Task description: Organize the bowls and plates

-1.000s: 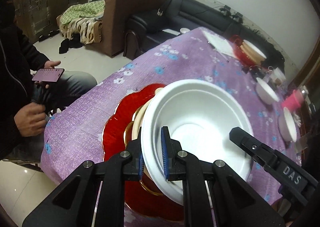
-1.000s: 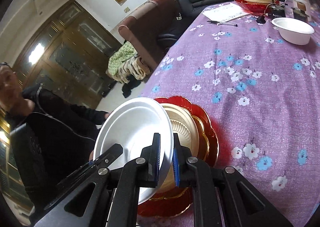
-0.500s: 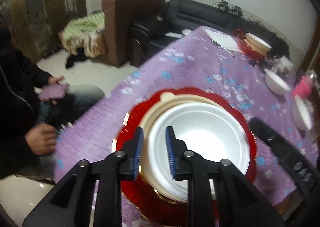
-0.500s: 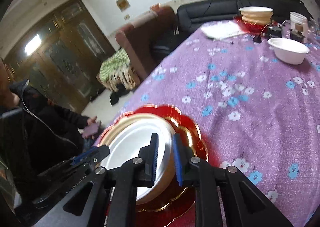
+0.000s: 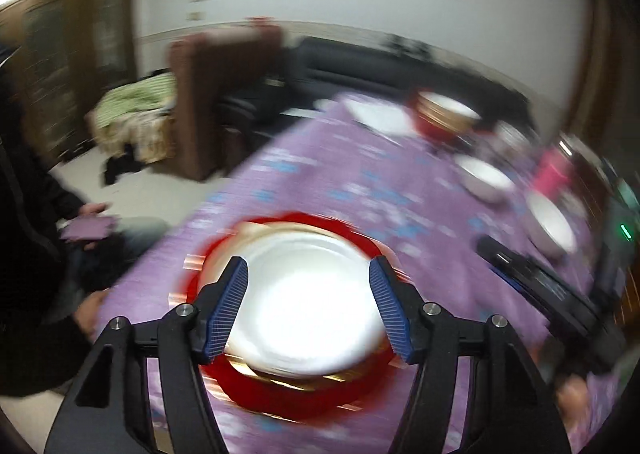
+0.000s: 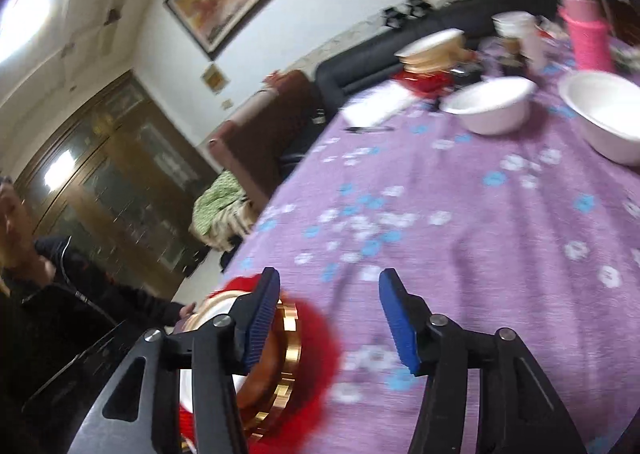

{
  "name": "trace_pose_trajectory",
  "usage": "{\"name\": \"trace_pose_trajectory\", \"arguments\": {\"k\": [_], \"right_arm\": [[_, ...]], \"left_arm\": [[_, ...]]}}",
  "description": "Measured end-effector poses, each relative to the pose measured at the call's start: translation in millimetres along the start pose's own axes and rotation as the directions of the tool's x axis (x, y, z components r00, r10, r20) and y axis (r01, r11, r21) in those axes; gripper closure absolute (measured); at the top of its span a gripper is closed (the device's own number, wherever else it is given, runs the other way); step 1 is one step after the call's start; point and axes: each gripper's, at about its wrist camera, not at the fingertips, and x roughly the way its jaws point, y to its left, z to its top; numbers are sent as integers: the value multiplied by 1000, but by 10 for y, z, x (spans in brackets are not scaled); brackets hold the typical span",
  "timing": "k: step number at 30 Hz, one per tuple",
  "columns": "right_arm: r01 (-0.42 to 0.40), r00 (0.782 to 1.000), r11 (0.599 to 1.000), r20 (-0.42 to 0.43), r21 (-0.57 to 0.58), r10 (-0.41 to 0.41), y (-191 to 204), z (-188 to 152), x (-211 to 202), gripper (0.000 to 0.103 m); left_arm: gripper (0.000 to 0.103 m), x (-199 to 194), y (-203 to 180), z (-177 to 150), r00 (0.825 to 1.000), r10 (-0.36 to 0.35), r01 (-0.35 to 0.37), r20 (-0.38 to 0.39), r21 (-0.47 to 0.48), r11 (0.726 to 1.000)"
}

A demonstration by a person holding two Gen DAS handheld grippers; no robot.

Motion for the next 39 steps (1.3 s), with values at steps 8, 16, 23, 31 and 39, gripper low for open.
{"name": "trace_pose_trajectory", "arguments": {"k": [8,16,23,31,39], "right_arm": [[76,996,987,41,143,-82,-836,123,-363,39],[119,981,970,123,212,-148,-1501,356,-911,37],[140,967,958,174,252,-187,-1867,564,-1191,35],[110,970,964,185,242,-157,-1948,725,-1163,34],[127,971,973,178,193,-162,-1817,848,-981,34]], "left_arm": [[41,285,-1048,-123,984,-110,136,-137,200,970],[41,650,-1592,-39,969,-101,152,-226,222,963],[41,846,-2020,140,974,-95,145,-205,247,958],[41,998,-2184,288,979,-101,143,-178,242,960],[41,1213,-2100,382,975,-97,137,-198,196,971]]}}
